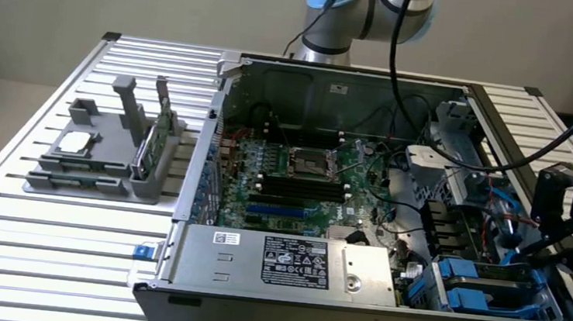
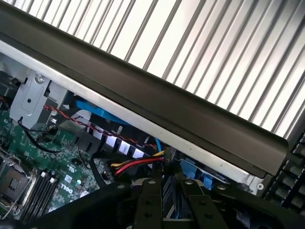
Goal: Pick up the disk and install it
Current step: 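Insert the first disk wire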
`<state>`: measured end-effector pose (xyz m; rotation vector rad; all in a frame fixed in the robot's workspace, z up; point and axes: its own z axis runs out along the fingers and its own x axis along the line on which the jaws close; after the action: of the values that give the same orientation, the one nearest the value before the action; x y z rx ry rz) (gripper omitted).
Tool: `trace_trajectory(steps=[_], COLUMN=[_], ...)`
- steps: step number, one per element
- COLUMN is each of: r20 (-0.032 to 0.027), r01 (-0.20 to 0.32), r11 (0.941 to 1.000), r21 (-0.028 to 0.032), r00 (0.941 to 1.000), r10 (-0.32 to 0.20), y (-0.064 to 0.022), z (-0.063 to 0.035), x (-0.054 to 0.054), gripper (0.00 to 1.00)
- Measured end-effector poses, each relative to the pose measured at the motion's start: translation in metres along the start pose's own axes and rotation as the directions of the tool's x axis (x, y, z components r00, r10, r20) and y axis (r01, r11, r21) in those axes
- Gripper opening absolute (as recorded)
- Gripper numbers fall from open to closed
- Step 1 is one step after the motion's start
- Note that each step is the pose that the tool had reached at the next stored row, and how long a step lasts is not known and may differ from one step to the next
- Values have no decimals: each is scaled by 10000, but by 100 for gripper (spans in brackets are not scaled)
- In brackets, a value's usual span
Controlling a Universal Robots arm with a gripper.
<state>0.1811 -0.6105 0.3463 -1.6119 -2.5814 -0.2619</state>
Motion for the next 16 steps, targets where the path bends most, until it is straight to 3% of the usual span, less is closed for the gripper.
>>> trace_trajectory(steps=[8,16], r20=[-58,-57], r01=[-49,-63], r11=[10000,10000], r21=[9,8], r00=[10000,10000], r10=[49,63], y=[-48,-56], z=[-128,-129], x=[52,53], gripper=[22,22])
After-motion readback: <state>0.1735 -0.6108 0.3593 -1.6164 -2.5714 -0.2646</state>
